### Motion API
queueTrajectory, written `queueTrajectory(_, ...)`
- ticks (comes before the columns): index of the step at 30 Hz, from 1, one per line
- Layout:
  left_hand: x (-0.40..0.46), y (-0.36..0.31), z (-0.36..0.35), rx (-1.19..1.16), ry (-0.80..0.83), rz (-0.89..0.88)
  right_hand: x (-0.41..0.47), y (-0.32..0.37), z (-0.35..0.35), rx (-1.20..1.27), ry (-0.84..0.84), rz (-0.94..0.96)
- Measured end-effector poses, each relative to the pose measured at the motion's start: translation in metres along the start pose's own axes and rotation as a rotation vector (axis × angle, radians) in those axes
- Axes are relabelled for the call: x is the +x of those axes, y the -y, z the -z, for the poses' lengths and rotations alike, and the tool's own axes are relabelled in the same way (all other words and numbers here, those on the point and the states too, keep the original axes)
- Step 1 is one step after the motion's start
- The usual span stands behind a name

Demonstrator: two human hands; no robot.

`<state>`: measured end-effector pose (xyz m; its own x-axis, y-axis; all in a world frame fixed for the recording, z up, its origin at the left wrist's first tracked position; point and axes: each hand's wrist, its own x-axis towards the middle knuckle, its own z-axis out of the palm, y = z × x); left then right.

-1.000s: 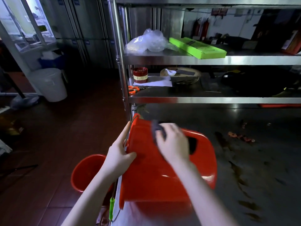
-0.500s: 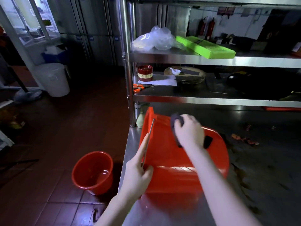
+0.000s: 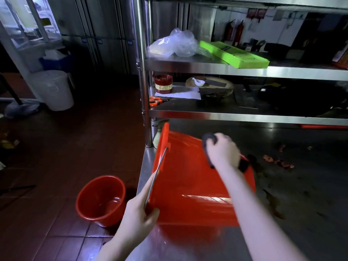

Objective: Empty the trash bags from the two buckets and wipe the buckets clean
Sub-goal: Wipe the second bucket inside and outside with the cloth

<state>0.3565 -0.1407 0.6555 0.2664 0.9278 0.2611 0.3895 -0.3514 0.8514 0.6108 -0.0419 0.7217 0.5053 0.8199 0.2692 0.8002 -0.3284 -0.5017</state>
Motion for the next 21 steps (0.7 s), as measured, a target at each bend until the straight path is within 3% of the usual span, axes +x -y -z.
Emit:
queueTrajectory(2,0.004,0.001,0.004,-0.007,0.037,0.049,-0.022,0.044,-0.017,0.155,0.018,0.307)
queueTrajectory(4,0.002,0.002,0.013,-0.092,0.074,0.106,-0.046,0.067,-0.022,0.239,0.033,0.477)
queueTrajectory(8,0.013,-0.014,0.043,-0.38,0.116,0.29,-0.071,0.059,-0.022,0.265,-0.039,0.531)
queueTrajectory(11,0.068,-0.026,0.049,-0.295,0.177,0.363,-0.1,0.054,-0.026,0.261,-0.063,0.626)
queueTrajectory(14,0.12,-0.037,0.037,-0.431,0.238,0.53,-0.122,0.042,-0.028,0.302,-0.055,0.694)
queueTrajectory(16,0.135,-0.05,0.025,-0.32,0.156,0.648,-0.123,0.035,-0.026,0.321,-0.061,0.699)
queueTrajectory(19,0.133,-0.059,0.005,-0.008,-0.136,0.524,-0.12,0.026,-0.018,0.284,-0.038,0.768)
queueTrajectory(21,0.121,-0.06,0.004,0.012,-0.175,0.427,-0.108,0.014,-0.012,0.247,-0.042,0.717)
